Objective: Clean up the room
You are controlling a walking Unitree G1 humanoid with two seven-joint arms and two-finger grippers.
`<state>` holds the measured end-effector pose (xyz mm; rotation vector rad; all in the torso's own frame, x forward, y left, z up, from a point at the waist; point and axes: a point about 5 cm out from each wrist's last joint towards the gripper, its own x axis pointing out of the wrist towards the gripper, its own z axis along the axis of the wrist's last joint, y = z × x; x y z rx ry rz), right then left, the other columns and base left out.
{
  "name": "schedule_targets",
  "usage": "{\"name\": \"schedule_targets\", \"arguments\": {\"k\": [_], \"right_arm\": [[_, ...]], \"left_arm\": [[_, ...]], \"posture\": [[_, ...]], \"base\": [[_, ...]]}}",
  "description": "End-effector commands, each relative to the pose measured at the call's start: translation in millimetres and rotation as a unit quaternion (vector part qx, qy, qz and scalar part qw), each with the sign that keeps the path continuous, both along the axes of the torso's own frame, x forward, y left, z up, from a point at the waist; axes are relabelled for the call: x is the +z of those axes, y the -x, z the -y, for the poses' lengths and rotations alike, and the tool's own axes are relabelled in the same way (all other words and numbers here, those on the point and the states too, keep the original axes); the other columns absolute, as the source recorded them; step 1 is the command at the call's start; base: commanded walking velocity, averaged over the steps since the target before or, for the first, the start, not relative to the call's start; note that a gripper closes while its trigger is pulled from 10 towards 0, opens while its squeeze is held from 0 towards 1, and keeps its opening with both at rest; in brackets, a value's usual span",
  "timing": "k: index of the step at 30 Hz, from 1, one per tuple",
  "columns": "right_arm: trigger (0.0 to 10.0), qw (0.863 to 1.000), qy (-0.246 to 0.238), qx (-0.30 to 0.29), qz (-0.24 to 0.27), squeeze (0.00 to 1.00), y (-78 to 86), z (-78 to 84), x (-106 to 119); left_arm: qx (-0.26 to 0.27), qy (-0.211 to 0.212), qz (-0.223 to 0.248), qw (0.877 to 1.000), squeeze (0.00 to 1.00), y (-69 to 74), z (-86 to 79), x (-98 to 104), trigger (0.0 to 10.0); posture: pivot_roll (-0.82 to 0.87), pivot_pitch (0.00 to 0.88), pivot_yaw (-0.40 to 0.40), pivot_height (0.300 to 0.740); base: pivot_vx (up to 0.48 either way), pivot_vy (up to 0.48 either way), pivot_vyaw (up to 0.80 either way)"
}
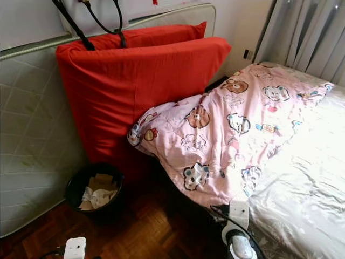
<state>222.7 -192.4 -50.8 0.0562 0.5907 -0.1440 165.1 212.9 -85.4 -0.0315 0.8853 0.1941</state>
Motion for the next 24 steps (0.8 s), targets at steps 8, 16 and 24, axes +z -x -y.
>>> {"name": "schedule_targets", "arguments": {"k": [8, 16, 24], "right_arm": [[10.0, 0.994, 0.014, 0.023, -0.108, 0.0, 36.0, 6.2, -25.6], [10.0, 0.984, 0.005, 0.021, -0.178, 0.0, 62.5, 6.1, -40.3], [10.0, 0.981, -0.001, 0.007, -0.193, 0.0, 69.1, 2.4, -44.0]], "left_arm": [[-0.007, -0.004, -0.011, 1.0, 0.0, 3.5, 0.9, -2.0, 10.0], [-0.009, -0.006, -0.01, 1.0, 0.0, 2.1, 1.1, -1.5, 10.0], [-0.015, -0.009, -0.011, 1.0, 0.0, 0.8, 0.5, -0.9, 10.0]], "posture": [[-0.02, 0.0, -0.028, 0.74], [-0.01, 0.0, -0.026, 0.74], [-0.01, 0.0, -0.018, 0.74]], "base": [[0.0, 0.0, 0.0], [0.0, 0.0, 0.0], [0.0, 0.0, 0.0]]}}
